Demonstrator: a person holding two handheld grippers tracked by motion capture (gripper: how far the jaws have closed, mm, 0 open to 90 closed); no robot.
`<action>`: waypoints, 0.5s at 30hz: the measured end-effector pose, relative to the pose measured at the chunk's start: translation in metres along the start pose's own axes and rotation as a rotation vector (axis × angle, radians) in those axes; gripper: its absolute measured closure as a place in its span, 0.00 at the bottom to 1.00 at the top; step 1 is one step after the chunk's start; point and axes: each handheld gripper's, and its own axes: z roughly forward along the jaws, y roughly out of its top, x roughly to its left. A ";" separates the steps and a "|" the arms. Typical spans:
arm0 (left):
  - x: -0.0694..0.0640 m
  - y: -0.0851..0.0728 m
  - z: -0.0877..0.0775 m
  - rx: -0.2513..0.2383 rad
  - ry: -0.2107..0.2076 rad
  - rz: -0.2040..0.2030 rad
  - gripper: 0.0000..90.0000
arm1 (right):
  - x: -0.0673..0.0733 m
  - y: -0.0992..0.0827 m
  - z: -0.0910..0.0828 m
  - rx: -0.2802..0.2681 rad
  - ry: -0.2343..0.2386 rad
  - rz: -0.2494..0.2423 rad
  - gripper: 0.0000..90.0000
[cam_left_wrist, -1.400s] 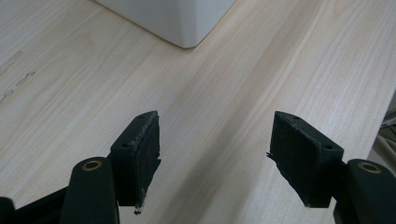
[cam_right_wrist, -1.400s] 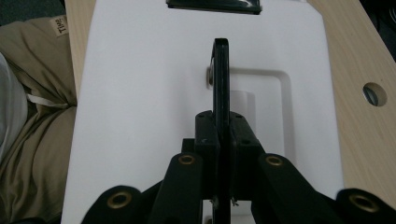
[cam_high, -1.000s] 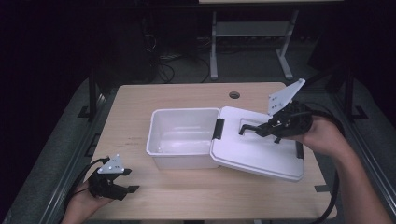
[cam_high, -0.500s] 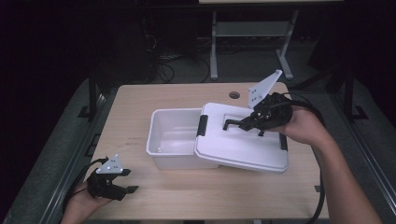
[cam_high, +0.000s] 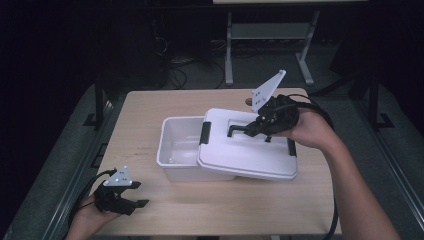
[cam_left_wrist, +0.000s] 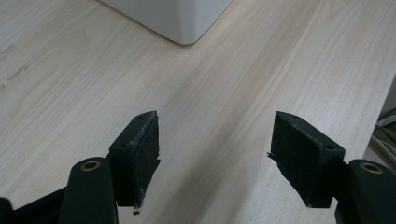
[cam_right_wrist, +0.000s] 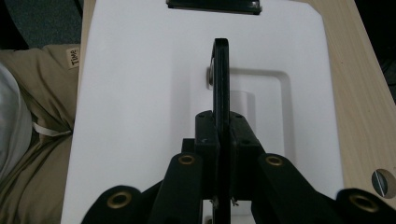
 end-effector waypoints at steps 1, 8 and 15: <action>0.000 0.000 0.000 0.001 0.000 0.001 0.36 | 0.000 0.001 0.001 -0.001 0.001 -0.002 0.94; 0.002 -0.003 -0.001 -0.003 0.000 -0.011 0.36 | -0.004 0.011 0.008 -0.006 0.008 -0.013 0.94; 0.001 -0.003 -0.002 -0.006 0.000 -0.009 0.36 | -0.007 0.020 0.017 -0.016 0.015 -0.019 0.94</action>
